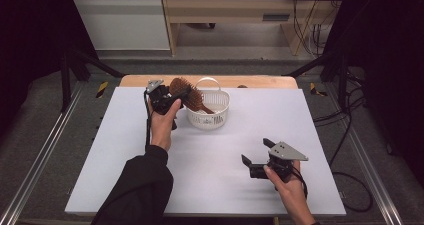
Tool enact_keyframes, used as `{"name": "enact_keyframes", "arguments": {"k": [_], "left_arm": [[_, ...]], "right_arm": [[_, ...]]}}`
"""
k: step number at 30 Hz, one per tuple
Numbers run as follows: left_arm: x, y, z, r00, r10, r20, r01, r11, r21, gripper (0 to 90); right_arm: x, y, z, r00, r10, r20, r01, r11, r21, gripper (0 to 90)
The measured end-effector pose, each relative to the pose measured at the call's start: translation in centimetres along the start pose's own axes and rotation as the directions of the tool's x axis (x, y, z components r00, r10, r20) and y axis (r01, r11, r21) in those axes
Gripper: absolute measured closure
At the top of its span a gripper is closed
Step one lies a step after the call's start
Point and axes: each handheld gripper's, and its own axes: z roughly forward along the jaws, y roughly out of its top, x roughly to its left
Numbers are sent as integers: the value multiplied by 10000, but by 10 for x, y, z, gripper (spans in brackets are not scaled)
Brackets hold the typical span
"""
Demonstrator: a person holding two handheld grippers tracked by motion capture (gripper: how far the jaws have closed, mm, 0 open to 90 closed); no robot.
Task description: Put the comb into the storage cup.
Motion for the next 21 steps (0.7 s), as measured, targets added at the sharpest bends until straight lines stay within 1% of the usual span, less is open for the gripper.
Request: {"name": "enact_keyframes", "arguments": {"k": [10,12,14,16,18,21], "left_arm": [[-2,2,-3,9997,251,-37,-251,9997,-40,60],[-3,3,-4,9992,396,-32,-397,9992,-96,58],[-4,4,-7,9979,622,-160,-626,9977,-269,58],[-4,4,-9,9961,866,-172,-872,9956,-337,57],[-5,4,-11,9947,1006,-198,-1012,9943,-343,55],[-5,5,-15,9941,1067,-187,-1074,9935,-379,53]], "right_arm": [[-1,0,0,10000,47,0,-47,10000,-20,43],[-1,0,0,10000,71,-3,-71,10000,-33,43],[-1,0,0,10000,53,-12,-53,10000,-42,44],[-1,0,1,10000,38,-14,-38,10000,-32,44],[-1,0,1,10000,23,-7,-23,10000,-11,44],[-1,0,1,10000,-13,0,13,10000,-24,44]]}}
